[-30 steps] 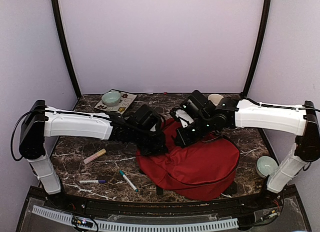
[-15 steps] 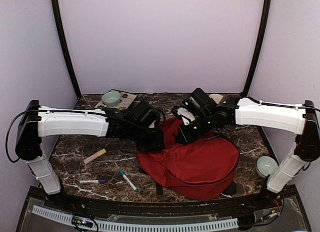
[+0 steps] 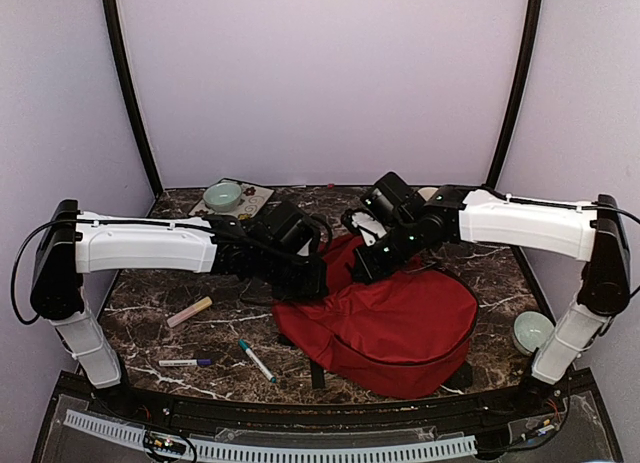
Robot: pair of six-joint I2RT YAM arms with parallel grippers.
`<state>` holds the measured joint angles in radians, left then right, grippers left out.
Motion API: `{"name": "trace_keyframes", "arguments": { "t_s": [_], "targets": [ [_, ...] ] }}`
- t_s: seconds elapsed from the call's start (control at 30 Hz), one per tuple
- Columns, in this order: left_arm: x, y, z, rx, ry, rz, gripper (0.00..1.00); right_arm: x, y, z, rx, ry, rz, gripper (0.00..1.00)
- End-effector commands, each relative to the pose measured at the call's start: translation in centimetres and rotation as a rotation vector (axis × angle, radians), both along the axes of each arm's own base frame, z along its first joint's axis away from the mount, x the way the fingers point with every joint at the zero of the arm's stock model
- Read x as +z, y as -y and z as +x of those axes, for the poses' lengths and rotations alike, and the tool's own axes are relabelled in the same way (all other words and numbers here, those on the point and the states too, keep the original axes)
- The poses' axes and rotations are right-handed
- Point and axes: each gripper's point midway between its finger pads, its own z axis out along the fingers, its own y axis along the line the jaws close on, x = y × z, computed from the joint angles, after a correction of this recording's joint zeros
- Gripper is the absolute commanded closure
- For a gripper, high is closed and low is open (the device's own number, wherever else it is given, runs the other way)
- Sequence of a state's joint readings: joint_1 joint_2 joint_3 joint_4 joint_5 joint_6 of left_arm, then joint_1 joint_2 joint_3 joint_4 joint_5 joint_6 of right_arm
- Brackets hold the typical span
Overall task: Pack the student bag
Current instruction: Unzip the lower front pocket of the student bag, then hold the lower front pocket of the student bag.
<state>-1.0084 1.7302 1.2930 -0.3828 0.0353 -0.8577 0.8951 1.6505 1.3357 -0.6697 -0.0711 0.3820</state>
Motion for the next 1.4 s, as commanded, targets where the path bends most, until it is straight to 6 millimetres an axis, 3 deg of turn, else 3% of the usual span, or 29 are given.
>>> {"name": "trace_keyframes", "arguments": {
  "t_s": [0.0,0.2,0.27,0.37,0.53,0.77,0.9,1.1,1.2,1.23,1.37],
  "targets": [
    [-0.4,-2.5,-1.4,-0.024,-0.004,0.096,1.00,0.4,3.1,3.8,-0.099,0.074,-0.081,1.00],
    [0.0,-2.8,-1.3,-0.031,0.009,0.108,1.00,0.7,4.7,4.9,-0.112,0.071,-0.075,1.00],
    [0.5,-2.6,-1.3,-0.042,0.023,0.100,1.00,1.6,3.7,4.3,-0.050,0.063,-0.015,1.00],
    [1.6,-1.9,-1.4,-0.091,0.065,0.068,0.96,2.8,0.8,1.2,0.114,-0.037,0.148,1.00],
    [3.4,-0.8,-1.4,-0.181,0.145,0.039,0.79,3.1,-0.6,-1.8,0.206,-0.153,0.242,1.00],
    [7.4,0.5,-2.7,-0.352,0.328,0.001,0.37,2.2,-0.1,-2.0,0.174,-0.168,0.221,1.00],
    [7.3,1.6,-3.9,-0.452,0.362,0.003,0.27,3.8,0.0,-2.0,0.171,-0.141,0.244,1.00],
    [4.9,4.3,-4.8,-0.567,0.312,0.011,0.33,3.8,0.3,-2.1,0.161,-0.144,0.238,1.00],
    [3.6,5.1,-4.3,-0.577,0.297,0.038,0.41,3.9,0.4,-2.1,0.157,-0.140,0.235,1.00],
    [3.1,5.2,-4.0,-0.571,0.296,0.053,0.47,4.0,0.4,-2.1,0.155,-0.139,0.235,1.00],
    [2.2,5.5,-3.4,-0.565,0.290,0.106,0.94,4.1,0.7,-1.8,0.139,-0.127,0.221,1.00]
  ]
}}
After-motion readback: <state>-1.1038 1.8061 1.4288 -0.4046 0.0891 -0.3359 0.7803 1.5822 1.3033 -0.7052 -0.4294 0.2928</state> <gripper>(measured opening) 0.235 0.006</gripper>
